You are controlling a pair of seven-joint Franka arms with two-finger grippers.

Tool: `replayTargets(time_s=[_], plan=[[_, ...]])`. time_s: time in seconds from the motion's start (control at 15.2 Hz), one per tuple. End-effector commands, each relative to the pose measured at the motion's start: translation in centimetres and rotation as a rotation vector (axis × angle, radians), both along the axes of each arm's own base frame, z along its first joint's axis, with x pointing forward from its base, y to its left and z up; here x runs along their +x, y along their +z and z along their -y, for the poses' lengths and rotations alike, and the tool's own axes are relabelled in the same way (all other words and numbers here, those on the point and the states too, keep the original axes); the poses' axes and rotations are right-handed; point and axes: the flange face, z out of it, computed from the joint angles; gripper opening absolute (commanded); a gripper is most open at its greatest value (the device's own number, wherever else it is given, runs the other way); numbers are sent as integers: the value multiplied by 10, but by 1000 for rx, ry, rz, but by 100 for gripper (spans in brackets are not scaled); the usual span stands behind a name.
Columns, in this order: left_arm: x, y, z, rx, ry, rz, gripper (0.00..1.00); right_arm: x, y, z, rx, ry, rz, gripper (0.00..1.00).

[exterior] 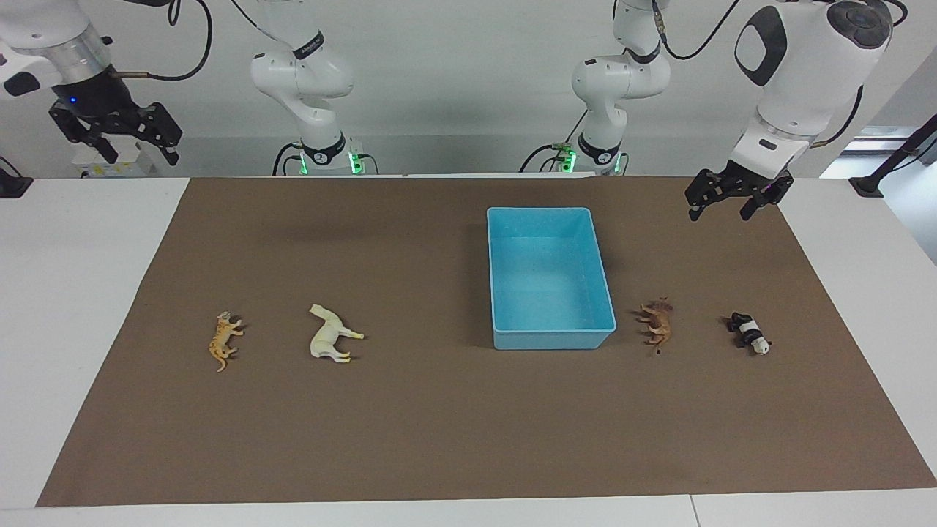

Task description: Put all toys into storage box

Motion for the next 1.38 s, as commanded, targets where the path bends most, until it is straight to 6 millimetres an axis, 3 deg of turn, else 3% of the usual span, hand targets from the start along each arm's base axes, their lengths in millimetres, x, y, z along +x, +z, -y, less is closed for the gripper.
replayTargets(time_s=[0.0,0.59,0.85,1.05,1.31], plan=[[-5,4,-2,-16,-4,8,100,-5,-1,1,6,15,9,100],[-5,4,-2,-16,-4,8,100,-7,-1,0,10,12,-6,100],[-5,4,-2,-16,-4,8,100,-6,-10,0,10,15,-13,100],[-5,4,-2,-16,-4,8,100,5,-44,0,8,28,1,100],[-7,8,4,-13,-23,17,100,36,-120,-2,6,57,5,100]])
